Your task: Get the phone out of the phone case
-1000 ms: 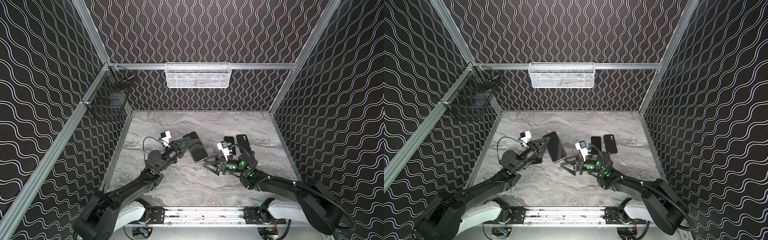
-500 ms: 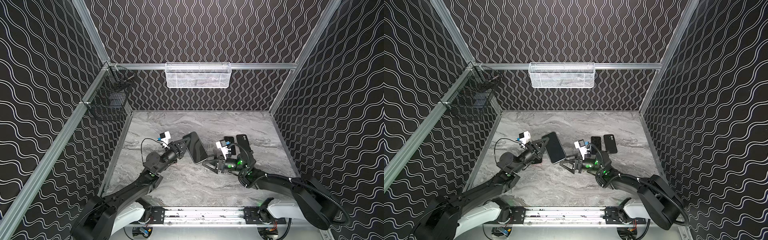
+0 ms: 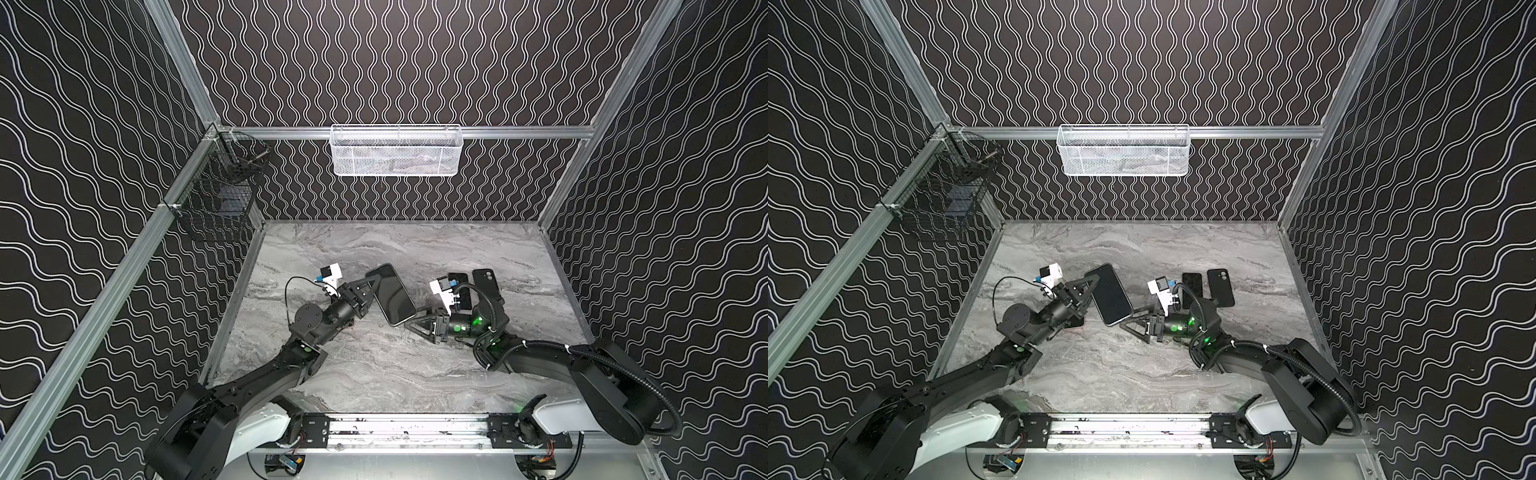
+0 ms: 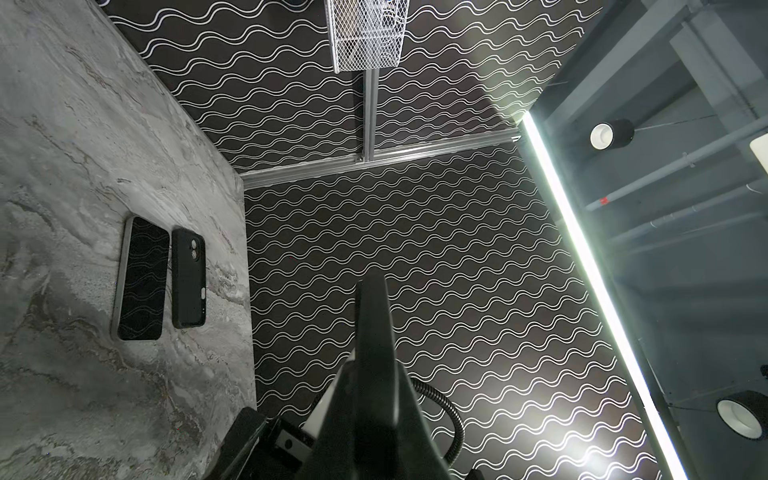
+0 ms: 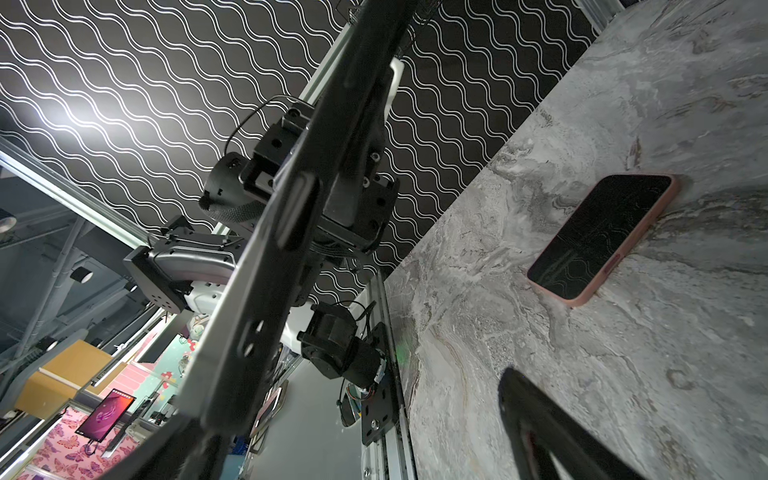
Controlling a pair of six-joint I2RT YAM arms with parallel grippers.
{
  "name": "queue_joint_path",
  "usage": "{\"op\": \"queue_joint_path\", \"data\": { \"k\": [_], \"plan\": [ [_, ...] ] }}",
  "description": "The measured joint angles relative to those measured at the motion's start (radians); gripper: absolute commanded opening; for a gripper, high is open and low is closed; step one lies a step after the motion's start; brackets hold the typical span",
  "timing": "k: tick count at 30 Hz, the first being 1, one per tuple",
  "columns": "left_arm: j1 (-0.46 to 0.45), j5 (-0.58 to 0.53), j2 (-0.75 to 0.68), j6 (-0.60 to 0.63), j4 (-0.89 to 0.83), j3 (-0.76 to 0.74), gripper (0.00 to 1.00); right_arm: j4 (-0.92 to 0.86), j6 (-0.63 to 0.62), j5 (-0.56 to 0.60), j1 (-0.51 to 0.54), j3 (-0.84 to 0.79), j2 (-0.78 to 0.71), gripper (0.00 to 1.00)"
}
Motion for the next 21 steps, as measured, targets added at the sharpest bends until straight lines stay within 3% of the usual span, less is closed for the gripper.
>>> {"op": "queue_joint_path", "data": {
  "k": [14,21],
  "plan": [
    [-0.02,0.002,0.013,-0.006,0.019,0.018,0.0,0.219,0.121,-0.034,-0.045,-0.015,0.122,0.93],
    [-0.02,0.007,0.006,-0.003,-0.003,0.024,0.0,0.24,0.132,-0.04,-0.053,-0.012,0.114,0.9]
  ]
}}
